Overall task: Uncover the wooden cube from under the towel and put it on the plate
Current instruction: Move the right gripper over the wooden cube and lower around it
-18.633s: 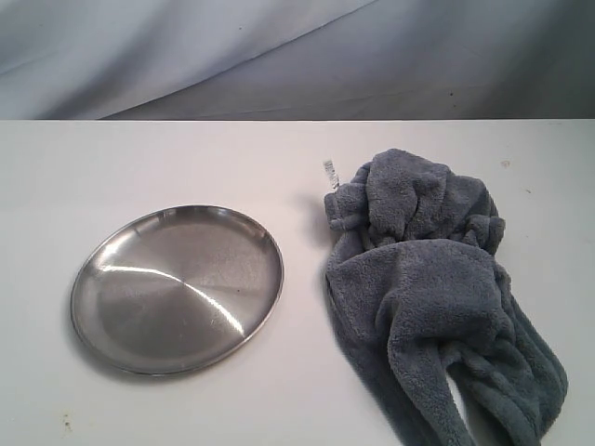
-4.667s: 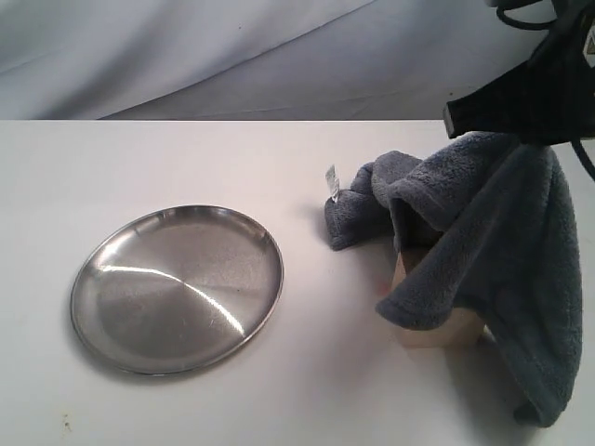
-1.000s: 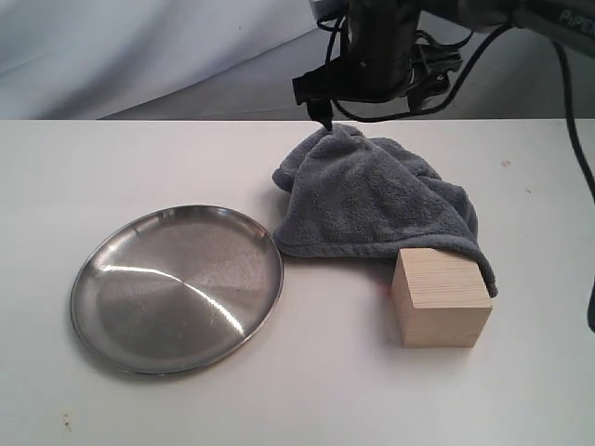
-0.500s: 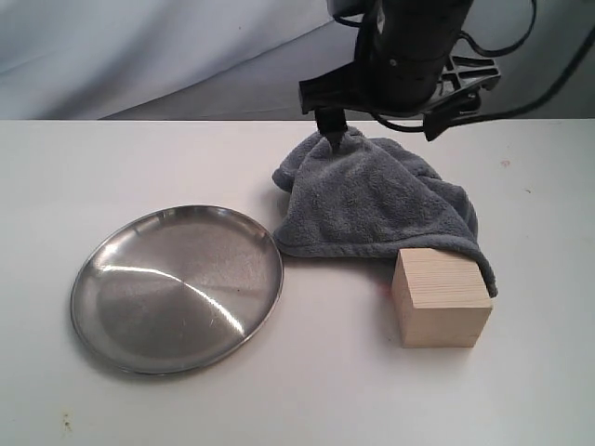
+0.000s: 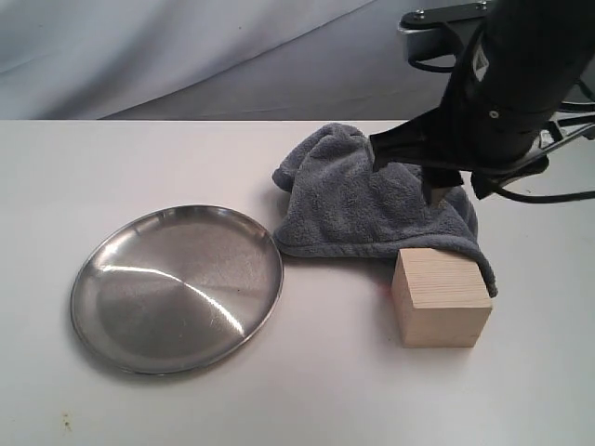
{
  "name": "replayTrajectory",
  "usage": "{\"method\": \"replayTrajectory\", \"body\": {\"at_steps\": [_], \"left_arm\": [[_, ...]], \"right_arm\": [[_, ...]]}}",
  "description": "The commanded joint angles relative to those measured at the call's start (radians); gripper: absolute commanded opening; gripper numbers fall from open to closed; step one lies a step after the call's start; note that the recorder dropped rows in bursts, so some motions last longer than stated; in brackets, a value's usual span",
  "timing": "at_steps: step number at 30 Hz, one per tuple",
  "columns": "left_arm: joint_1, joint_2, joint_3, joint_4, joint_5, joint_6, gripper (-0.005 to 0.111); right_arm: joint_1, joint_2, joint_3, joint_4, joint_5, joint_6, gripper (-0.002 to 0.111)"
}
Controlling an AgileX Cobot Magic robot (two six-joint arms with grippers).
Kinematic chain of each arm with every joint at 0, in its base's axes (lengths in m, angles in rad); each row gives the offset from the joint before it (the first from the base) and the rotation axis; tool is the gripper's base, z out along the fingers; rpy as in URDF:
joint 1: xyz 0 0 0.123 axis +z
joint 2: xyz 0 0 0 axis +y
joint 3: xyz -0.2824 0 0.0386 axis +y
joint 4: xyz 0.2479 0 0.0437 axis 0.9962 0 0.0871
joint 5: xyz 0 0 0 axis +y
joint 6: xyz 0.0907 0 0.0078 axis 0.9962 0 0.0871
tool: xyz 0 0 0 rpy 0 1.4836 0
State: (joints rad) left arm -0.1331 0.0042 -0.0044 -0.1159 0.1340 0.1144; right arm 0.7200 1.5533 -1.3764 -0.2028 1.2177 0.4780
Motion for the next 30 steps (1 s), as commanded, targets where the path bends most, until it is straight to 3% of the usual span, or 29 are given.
{"method": "replayTrajectory", "body": {"at_steps": [1,2,12,18,30], "left_arm": [[-0.005,-0.004,0.004,-0.002,-0.002,-0.003,0.0],[-0.005,-0.004,0.004,-0.002,-0.002,-0.003,0.0],[-0.005,-0.004,0.004,-0.002,-0.002,-0.003,0.0],[-0.005,-0.004,0.004,-0.002,-0.002,-0.003,0.0],[-0.005,-0.004,0.004,-0.002,-0.002,-0.003,0.0]], "right_arm": [[0.001,-0.061,0.043,0.01,0.003,0.008,0.008],[0.001,-0.069,0.047,0.016,0.003,0.008,0.0],[-0.003,-0.079,0.054,0.095,0.003,0.053,0.0],[-0.071,-0.013,0.054,0.239,0.003,0.012,0.0],[-0.083,0.152,0.054,0.125,0.003,-0.024,0.0]]}}
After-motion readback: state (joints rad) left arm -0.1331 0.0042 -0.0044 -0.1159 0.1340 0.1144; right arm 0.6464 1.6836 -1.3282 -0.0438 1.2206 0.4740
